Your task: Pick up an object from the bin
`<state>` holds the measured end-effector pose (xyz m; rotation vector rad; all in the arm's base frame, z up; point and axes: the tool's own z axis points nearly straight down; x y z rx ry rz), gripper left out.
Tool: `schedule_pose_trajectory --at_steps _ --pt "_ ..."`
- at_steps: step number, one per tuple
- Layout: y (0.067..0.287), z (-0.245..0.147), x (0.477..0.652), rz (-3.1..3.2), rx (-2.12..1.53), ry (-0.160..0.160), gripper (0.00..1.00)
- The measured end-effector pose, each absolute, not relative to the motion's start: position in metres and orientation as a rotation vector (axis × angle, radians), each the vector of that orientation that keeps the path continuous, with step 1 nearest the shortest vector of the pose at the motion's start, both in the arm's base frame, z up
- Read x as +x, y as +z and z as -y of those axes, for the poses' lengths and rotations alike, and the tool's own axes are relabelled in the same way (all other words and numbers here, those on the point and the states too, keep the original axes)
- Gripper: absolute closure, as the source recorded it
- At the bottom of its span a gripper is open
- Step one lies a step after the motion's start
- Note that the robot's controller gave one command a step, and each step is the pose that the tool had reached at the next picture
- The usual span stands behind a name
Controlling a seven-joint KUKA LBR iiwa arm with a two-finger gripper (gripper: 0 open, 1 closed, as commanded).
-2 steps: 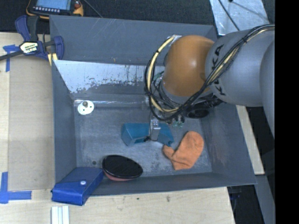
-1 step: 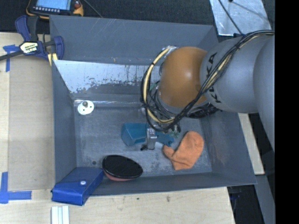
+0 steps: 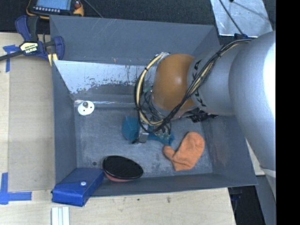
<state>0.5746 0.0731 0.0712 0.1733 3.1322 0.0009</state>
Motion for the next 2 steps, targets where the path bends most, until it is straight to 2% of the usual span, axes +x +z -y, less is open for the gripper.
schedule_pose_trajectory --at_steps 1,2 --pt "0.071 -0.073 0.575 -3.132 0.173 0.001 1.0" --pt "0.253 -0.074 0.621 -3.132 0.167 0.002 1.0"
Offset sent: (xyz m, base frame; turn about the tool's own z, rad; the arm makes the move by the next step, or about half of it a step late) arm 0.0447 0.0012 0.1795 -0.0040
